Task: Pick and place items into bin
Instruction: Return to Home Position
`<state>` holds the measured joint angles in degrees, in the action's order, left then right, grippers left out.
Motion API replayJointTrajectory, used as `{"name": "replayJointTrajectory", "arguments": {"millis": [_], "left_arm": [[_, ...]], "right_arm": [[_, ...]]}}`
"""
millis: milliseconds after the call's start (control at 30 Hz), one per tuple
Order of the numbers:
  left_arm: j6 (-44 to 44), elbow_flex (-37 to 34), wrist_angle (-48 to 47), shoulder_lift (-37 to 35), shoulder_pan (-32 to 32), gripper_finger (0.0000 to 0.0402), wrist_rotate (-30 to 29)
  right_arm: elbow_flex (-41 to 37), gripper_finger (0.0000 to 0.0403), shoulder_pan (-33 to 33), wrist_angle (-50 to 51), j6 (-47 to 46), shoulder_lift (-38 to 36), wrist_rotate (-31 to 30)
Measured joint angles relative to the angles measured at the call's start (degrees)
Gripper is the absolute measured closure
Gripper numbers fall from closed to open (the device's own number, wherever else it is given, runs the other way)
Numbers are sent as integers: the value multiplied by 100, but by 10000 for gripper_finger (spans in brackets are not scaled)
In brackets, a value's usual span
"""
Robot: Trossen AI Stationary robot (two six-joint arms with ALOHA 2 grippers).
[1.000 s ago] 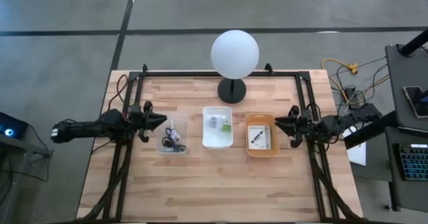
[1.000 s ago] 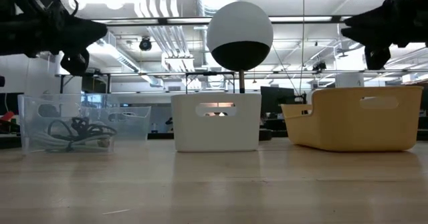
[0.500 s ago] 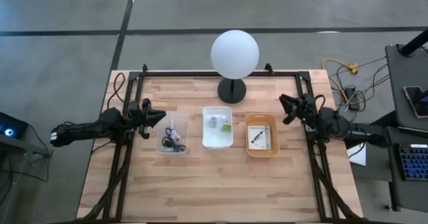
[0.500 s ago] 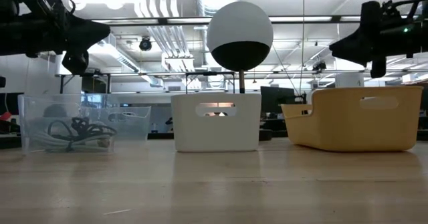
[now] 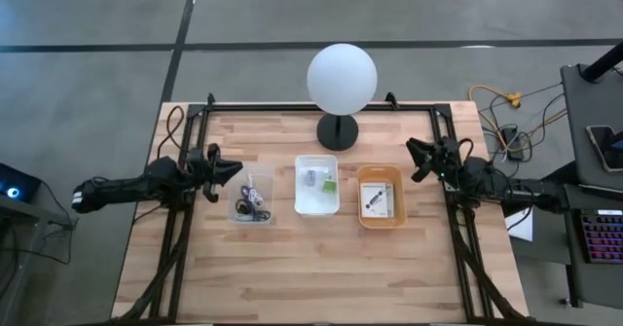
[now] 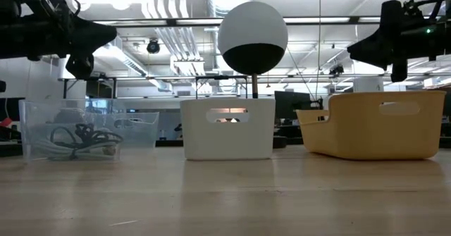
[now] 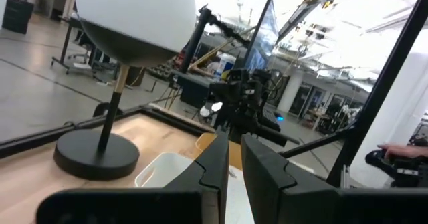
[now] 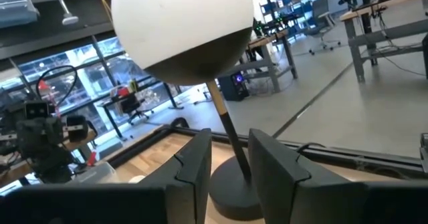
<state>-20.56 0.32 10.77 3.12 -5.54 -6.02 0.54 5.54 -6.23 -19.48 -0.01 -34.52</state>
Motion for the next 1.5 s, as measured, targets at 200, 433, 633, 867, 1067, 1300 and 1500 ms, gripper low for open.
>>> {"name": "replayJointTrajectory", "arguments": {"millis": [200,433,633,867,1067,1300,1500], "left_arm": [[0,-2,-19,186,0,375,-1],[-2,-2,-16,353,0,375,-2],[0,-4,-8,478,0,375,0],[-1,-4,-14,587,0,375,-2],[0,-4,-16,659,0,375,-2],[0,-4,-16,660,0,375,-2],[-2,-4,-14,660,0,375,-2]], "right_arm": [[0,314,0,0,0,0,-1],[0,314,-2,-1,1,0,-4],[0,314,-2,1,-1,0,-4],[0,314,-60,-379,1270,0,120],[9,314,-197,-917,2624,0,4015],[2,314,-195,-82,1723,0,4880],[2,314,-192,-95,1865,0,3775]]}}
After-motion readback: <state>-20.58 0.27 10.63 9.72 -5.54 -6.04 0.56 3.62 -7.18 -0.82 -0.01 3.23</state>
